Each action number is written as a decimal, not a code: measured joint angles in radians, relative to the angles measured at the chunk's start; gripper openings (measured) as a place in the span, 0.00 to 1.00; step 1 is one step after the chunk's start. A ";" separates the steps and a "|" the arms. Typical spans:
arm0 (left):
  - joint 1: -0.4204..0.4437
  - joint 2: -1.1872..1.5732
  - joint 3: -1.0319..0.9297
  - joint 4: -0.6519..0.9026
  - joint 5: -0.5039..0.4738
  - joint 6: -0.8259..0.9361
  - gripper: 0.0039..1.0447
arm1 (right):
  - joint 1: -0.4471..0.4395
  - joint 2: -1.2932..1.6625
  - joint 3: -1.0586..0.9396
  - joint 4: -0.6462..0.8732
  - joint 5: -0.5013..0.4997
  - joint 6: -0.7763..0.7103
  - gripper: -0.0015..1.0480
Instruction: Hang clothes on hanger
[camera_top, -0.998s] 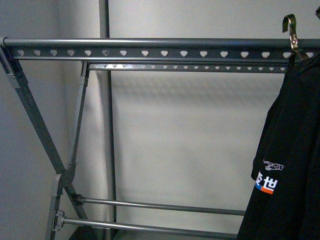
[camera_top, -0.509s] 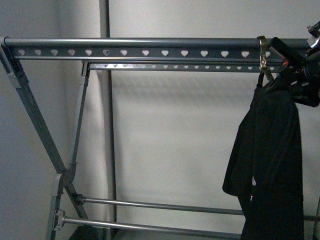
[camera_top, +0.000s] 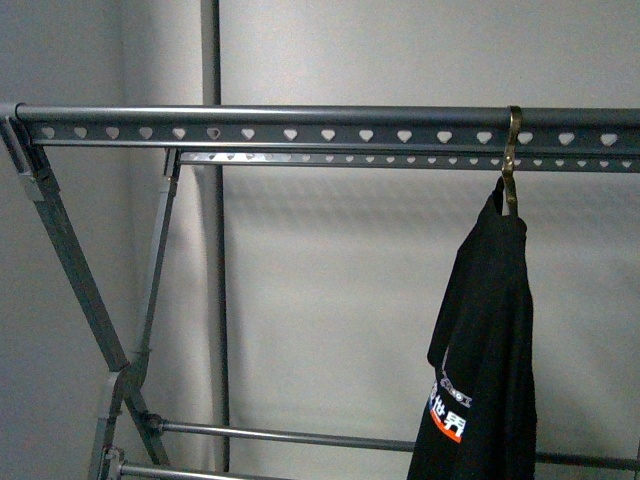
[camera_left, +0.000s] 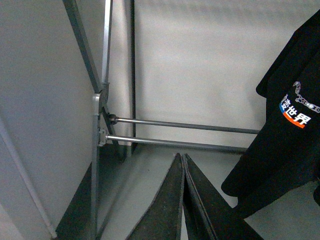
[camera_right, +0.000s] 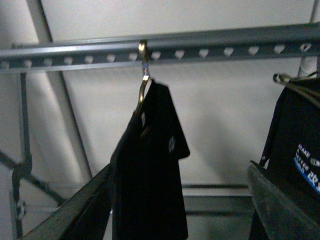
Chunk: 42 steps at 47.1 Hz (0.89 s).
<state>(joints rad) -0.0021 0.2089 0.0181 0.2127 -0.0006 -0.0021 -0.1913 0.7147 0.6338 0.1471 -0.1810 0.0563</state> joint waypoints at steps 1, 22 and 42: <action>0.000 -0.006 0.000 -0.005 0.000 0.000 0.03 | 0.006 -0.021 -0.025 -0.005 0.000 -0.008 0.69; 0.000 -0.203 0.000 -0.209 0.000 0.000 0.03 | 0.172 -0.220 -0.377 0.095 0.171 -0.053 0.02; 0.000 -0.204 0.000 -0.209 0.000 0.000 0.03 | 0.188 -0.362 -0.524 0.096 0.180 -0.055 0.02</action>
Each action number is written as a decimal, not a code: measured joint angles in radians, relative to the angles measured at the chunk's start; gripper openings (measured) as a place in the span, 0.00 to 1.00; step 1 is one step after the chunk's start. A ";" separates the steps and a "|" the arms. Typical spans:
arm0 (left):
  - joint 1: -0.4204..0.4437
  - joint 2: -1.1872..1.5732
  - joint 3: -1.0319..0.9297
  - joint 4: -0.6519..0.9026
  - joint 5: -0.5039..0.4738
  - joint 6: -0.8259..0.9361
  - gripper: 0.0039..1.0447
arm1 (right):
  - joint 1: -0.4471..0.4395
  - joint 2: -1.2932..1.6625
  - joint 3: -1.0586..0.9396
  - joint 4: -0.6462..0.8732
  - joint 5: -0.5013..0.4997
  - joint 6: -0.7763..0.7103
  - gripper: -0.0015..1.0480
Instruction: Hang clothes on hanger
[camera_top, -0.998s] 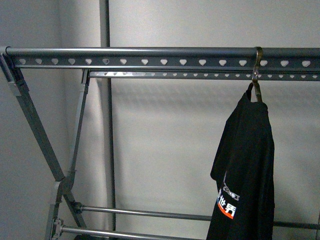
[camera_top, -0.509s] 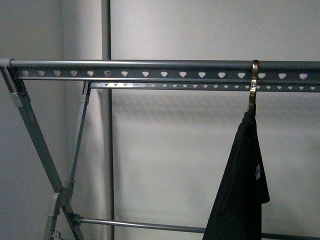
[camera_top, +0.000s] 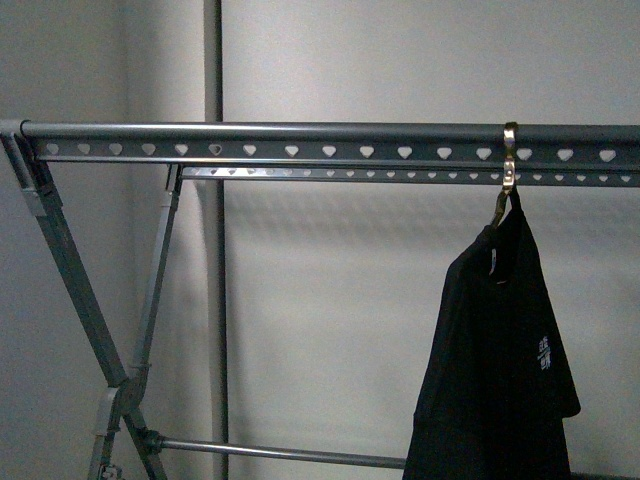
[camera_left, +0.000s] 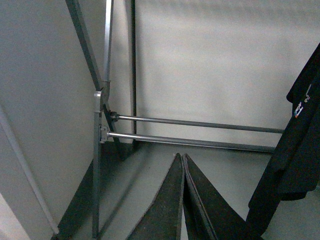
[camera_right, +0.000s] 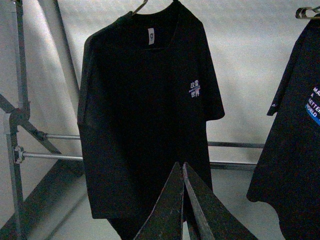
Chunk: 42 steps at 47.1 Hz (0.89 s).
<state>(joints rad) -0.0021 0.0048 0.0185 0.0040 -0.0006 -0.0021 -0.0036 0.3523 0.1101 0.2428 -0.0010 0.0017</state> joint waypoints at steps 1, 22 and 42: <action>0.000 0.000 0.000 0.000 0.000 0.000 0.03 | 0.000 -0.008 -0.006 -0.002 0.000 0.000 0.02; 0.000 0.000 0.000 0.000 0.000 0.000 0.03 | 0.000 -0.145 -0.070 -0.073 0.000 0.000 0.02; 0.000 -0.001 0.000 -0.002 0.000 0.000 0.22 | 0.001 -0.348 -0.104 -0.241 0.000 -0.001 0.24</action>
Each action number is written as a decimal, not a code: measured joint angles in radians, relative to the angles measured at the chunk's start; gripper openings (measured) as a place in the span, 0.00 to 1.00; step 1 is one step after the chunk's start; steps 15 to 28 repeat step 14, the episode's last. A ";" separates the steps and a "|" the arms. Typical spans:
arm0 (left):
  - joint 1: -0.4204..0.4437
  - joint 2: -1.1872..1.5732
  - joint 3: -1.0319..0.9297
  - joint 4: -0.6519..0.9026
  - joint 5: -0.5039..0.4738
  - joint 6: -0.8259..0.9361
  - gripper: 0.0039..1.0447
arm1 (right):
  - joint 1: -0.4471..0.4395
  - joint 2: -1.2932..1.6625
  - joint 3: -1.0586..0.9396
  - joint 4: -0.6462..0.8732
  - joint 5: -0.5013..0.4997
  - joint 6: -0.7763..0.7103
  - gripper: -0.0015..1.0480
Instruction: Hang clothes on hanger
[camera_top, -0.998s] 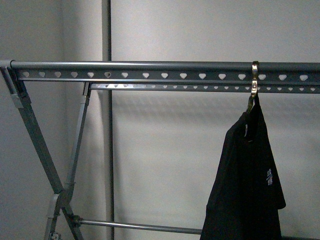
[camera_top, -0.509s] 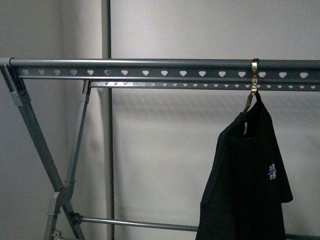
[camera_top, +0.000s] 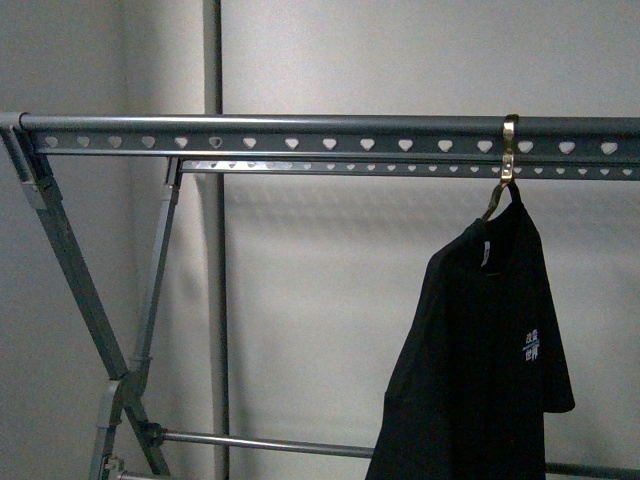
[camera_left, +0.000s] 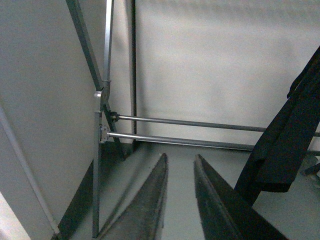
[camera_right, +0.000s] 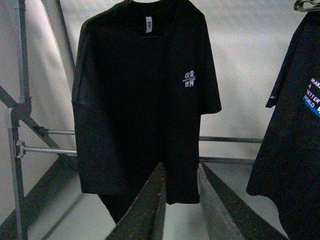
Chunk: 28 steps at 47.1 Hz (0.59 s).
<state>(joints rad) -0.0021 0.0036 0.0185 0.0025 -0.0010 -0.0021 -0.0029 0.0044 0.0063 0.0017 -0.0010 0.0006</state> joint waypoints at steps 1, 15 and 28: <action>0.000 0.000 0.000 0.000 0.000 0.000 0.27 | 0.000 0.000 0.000 0.000 0.000 0.000 0.29; 0.000 0.000 0.000 0.000 0.000 0.000 0.75 | 0.000 0.000 0.000 0.000 0.000 0.000 0.76; 0.000 0.000 0.000 0.000 0.000 0.000 0.75 | 0.000 0.000 0.000 0.000 0.000 0.000 0.76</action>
